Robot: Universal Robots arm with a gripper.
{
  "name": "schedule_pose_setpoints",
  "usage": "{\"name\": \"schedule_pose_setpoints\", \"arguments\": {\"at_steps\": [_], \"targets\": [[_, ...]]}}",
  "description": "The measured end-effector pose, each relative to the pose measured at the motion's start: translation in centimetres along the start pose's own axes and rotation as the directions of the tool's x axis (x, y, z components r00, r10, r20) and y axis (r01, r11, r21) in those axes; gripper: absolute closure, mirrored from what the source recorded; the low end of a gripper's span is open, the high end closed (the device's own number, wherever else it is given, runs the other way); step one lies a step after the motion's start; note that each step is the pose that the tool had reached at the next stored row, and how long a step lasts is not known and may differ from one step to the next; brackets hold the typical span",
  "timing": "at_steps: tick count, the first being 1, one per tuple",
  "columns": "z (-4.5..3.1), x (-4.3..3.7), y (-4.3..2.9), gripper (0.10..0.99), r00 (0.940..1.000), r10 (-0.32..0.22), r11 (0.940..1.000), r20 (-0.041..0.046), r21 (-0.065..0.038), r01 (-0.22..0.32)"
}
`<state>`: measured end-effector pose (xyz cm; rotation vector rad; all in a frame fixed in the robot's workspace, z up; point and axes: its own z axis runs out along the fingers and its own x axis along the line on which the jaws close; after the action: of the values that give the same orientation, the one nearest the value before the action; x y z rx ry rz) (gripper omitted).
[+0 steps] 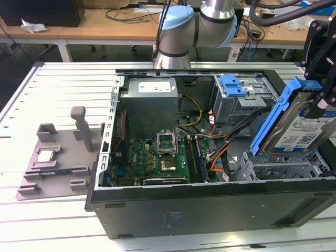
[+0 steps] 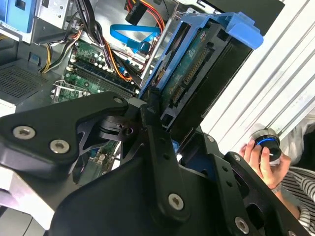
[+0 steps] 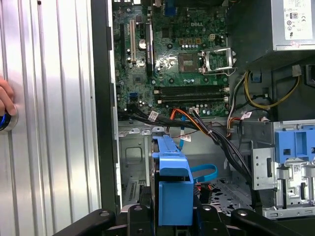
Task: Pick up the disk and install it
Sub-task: 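Insert the disk into the insertion slot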
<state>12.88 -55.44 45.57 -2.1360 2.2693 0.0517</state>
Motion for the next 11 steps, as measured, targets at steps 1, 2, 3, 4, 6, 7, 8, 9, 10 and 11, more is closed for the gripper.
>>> {"name": "schedule_pose_setpoints", "arguments": {"at_steps": [1, 2, 3, 4, 6, 7, 8, 9, 10, 11], "targets": [[0.00, 0.00, 0.00, 0.718, 1.0000, 0.000, 1.0000, 0.0000, 0.000, 0.000], [0.00, 0.00, 0.00, 0.718, 1.0000, 0.000, 1.0000, 0.0000, 0.000, 0.000], [0.01, 0.00, 0.00, 0.718, 1.0000, 0.000, 1.0000, 0.0000, 0.000, 0.000], [0.02, 0.00, 0.00, 0.718, 1.0000, 0.000, 1.0000, 0.0001, 0.000, 0.000], [0.27, -0.01, 0.00, 0.718, 1.0000, -0.004, 1.0000, -0.0026, 0.000, 0.004], [0.35, -0.01, 0.00, 0.718, 1.0000, -0.005, 1.0000, -0.0029, 0.000, 0.005], [0.43, -0.01, 0.00, 0.718, 0.9999, -0.010, 0.9999, -0.0031, 0.000, 0.010], [0.51, -0.01, 0.00, 0.718, 0.9997, -0.023, 0.9997, -0.0031, -0.001, 0.023], [0.55, -0.01, 0.00, 0.718, 0.9996, -0.028, 0.9996, -0.0032, -0.001, 0.028], [0.58, -0.01, 0.00, 0.718, 0.9995, -0.032, 0.9995, -0.0032, -0.001, 0.032]]}}
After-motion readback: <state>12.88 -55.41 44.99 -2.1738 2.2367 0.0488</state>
